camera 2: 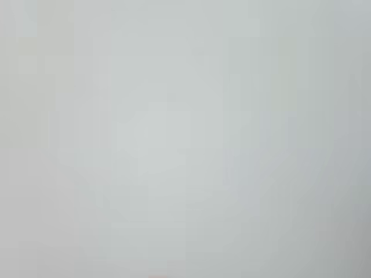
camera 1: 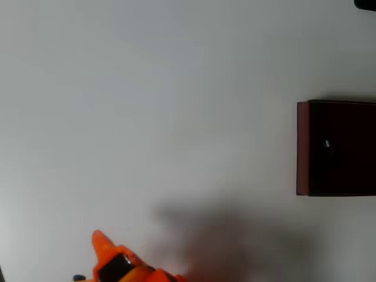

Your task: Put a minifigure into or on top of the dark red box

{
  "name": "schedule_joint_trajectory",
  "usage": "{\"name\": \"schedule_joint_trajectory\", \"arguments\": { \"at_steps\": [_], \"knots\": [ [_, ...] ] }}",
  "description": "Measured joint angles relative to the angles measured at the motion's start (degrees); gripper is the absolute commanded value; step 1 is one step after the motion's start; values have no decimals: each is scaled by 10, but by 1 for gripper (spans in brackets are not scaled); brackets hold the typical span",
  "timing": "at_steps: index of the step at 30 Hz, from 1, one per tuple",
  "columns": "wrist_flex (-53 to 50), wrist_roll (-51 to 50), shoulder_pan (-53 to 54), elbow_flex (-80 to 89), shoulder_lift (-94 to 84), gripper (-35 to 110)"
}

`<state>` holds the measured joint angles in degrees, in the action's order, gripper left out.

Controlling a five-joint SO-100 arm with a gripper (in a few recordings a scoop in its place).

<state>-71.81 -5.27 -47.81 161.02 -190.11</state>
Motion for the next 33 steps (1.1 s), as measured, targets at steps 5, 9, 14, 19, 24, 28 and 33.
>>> {"name": "schedule_joint_trajectory", "arguments": {
  "at_steps": [5,9,14,19,24,28,33],
  "knots": [
    [-2,-47,-60,54,-35,0],
    [41,-54,-100,130,-43,0],
    [102,-62,-135,161,-44,0],
    [108,-101,-149,171,-45,0],
    [109,-146,-134,173,-45,0],
    [98,-200,-115,173,-45,0],
    [63,-294,-66,173,-45,0]
  ]
}}
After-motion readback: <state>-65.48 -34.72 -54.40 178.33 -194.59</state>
